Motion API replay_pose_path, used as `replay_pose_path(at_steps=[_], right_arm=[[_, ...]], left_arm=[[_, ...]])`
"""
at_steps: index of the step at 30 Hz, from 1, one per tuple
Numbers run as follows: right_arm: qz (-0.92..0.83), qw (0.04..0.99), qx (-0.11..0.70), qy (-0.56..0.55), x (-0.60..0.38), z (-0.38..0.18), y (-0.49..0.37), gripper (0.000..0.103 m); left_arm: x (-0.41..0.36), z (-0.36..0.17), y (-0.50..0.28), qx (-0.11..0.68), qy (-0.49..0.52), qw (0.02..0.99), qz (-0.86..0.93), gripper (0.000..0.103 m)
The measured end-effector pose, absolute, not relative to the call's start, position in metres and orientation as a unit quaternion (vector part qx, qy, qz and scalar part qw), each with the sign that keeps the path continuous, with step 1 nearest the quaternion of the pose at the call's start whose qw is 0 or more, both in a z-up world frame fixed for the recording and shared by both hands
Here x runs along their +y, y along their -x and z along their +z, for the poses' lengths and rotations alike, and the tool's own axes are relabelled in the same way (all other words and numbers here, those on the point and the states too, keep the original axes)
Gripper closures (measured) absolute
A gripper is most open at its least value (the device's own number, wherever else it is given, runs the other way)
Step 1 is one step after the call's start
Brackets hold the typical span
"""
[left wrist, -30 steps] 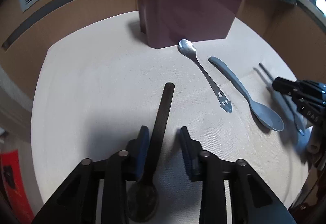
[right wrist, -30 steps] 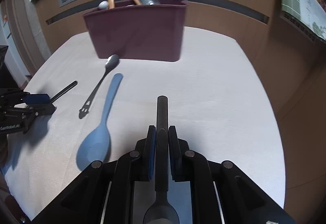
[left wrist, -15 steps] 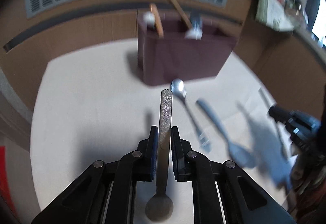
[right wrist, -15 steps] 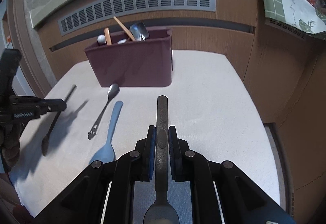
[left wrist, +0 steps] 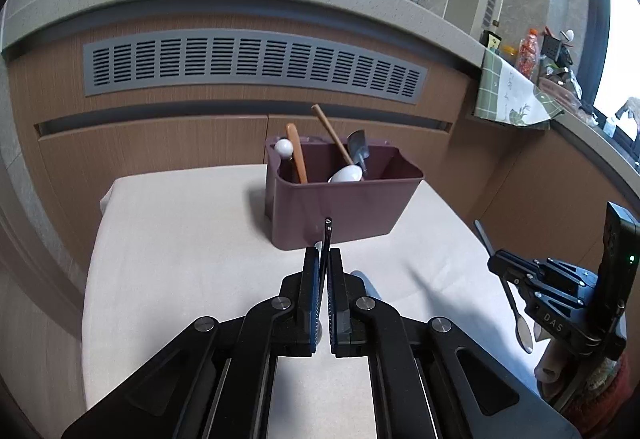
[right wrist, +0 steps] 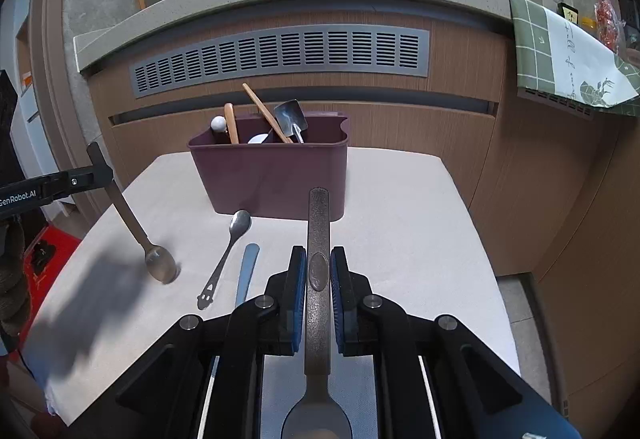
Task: Organize utensils
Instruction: 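Lift both spoons over the maroon holder and open both tools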
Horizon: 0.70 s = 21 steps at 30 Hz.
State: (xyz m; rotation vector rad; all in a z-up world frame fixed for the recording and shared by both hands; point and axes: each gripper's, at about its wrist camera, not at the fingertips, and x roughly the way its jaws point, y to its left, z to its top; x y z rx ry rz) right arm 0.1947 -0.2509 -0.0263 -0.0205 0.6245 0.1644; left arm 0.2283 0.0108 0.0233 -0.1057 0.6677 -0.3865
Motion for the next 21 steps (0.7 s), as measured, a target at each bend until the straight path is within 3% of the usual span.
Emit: replay_pose_path(at_steps=[21], right_arm=[[0.089, 0.97, 0.224, -0.033, -0.273, 0.041, -0.171, 0.093]], left_arm=[[0.01, 0.095, -0.181, 0.25, 0.041, 0.945, -0.205, 0.1]])
